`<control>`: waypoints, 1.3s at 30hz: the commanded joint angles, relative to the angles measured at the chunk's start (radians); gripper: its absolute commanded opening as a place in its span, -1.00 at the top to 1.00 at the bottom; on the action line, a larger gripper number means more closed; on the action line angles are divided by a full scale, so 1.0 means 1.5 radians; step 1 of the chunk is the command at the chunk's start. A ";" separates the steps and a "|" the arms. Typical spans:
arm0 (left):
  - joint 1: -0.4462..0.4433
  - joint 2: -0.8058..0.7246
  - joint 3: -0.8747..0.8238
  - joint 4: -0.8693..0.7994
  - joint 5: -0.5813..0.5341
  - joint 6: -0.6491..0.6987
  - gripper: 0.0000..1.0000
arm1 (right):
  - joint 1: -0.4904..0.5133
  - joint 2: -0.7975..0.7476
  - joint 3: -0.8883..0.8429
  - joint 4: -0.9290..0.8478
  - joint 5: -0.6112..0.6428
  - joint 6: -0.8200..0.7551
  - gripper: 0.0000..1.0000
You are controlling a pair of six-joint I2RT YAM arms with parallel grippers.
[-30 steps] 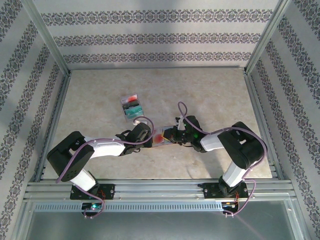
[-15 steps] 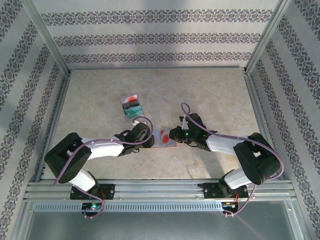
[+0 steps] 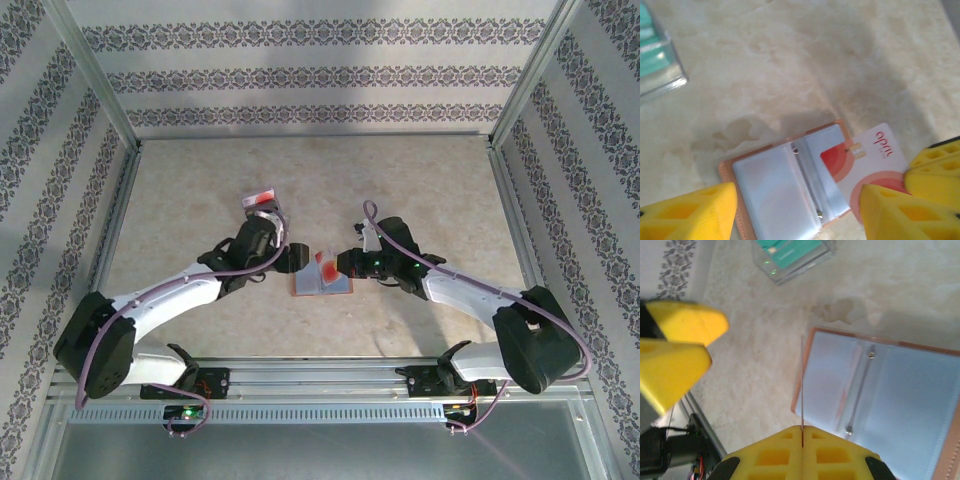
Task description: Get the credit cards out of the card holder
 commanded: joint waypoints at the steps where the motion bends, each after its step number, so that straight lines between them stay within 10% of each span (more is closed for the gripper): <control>1: 0.047 -0.010 0.028 -0.053 0.156 0.107 -0.33 | -0.009 -0.022 0.026 -0.025 -0.060 -0.066 1.00; 21: 0.086 0.043 0.030 -0.002 0.414 0.205 -0.31 | -0.014 -0.050 0.045 0.014 -0.233 -0.091 1.00; 31: 0.086 0.027 -0.009 0.099 0.481 0.124 0.69 | -0.020 -0.052 0.033 0.068 -0.225 -0.055 0.94; 39: 0.085 -0.007 -0.069 0.263 0.484 0.008 1.00 | -0.025 -0.067 0.012 0.120 -0.182 -0.005 0.58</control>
